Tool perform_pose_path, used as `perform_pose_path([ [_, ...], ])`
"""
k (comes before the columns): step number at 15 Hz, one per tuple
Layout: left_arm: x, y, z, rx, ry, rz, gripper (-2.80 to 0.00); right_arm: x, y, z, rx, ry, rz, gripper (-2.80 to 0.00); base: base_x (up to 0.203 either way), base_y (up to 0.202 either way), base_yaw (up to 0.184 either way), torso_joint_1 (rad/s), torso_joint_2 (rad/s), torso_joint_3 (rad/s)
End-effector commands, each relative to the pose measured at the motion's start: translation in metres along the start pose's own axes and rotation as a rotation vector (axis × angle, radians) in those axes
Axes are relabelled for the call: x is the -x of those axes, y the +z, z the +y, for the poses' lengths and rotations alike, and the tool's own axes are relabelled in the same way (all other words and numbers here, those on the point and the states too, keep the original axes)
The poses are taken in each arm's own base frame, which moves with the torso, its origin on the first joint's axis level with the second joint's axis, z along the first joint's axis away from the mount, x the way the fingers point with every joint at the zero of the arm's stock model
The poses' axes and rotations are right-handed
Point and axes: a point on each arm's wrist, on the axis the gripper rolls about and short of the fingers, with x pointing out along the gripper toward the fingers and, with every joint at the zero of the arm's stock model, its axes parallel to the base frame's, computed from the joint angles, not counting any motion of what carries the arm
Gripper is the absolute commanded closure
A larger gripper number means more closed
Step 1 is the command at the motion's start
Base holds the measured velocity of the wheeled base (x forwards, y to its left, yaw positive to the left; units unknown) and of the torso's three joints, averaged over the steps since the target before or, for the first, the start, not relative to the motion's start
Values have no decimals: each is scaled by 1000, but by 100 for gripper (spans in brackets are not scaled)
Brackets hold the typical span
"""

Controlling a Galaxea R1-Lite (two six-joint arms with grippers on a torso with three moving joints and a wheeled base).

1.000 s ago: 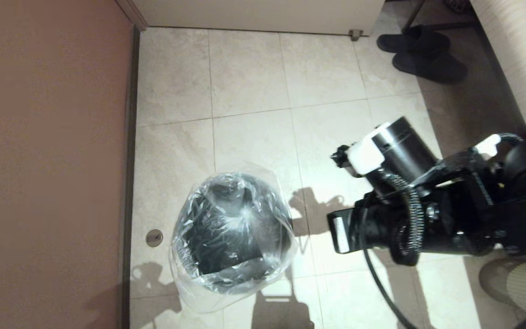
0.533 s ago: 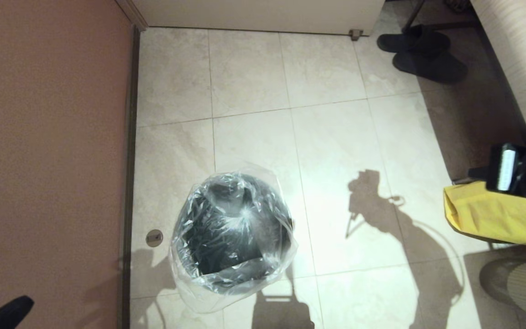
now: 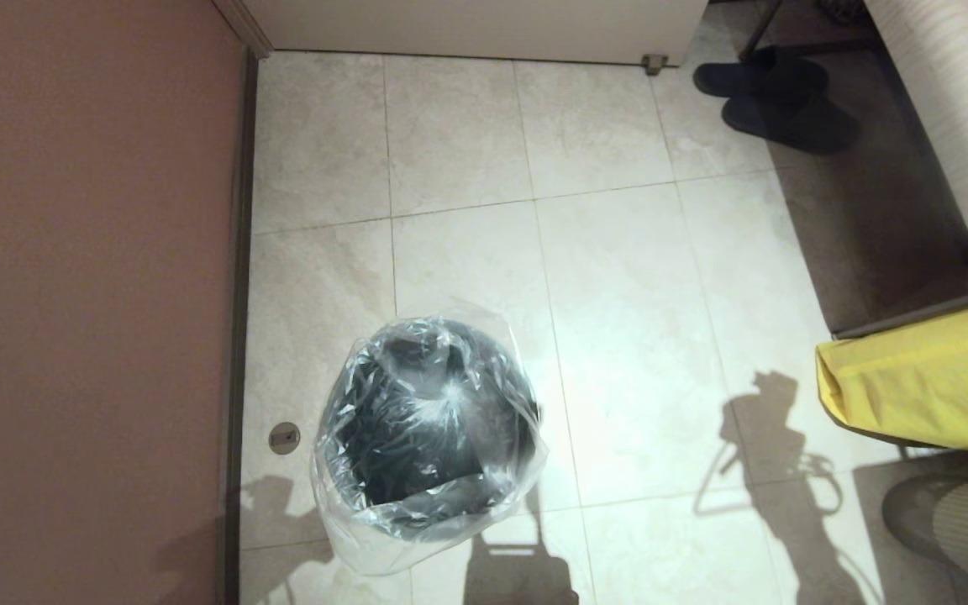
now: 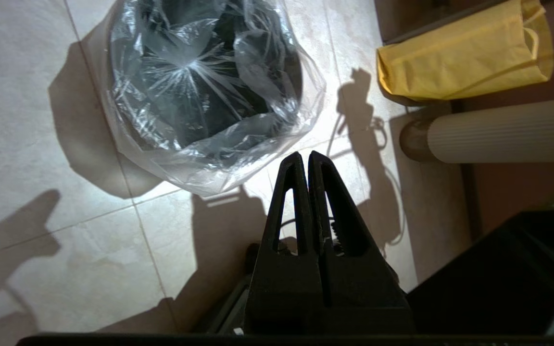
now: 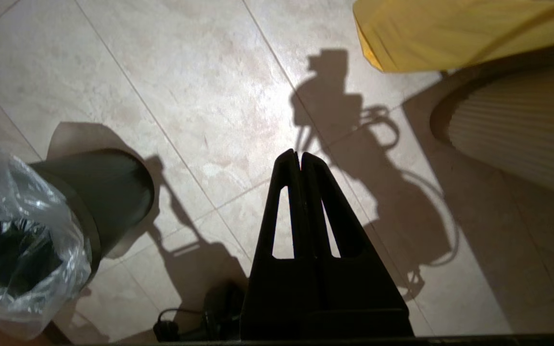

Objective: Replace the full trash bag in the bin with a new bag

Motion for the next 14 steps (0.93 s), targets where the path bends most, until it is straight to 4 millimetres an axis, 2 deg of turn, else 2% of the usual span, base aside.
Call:
perform_pose_path([
  [1,3,5,-3,-6,-33,0,0,28,-21,-20,-26,31,-25,0,0,0,0,0,0,0],
  [4,5,5,-4,-1,-53,17,0,31,-42,-31,-25,35,2,0,0,0,0,0,0,0],
  [7,5,13,-5,5,-65,33,0,28,-72,-45,4,75,75,0,0,0,0,0,0,0],
  [11,8,15,-5,5,-129,64,0,41,-99,-61,120,183,55,0,0,0,0,0,0,0],
  [14,16,13,-9,18,-132,90,0,41,-115,-69,202,204,53,0,0,0,0,0,0,0],
])
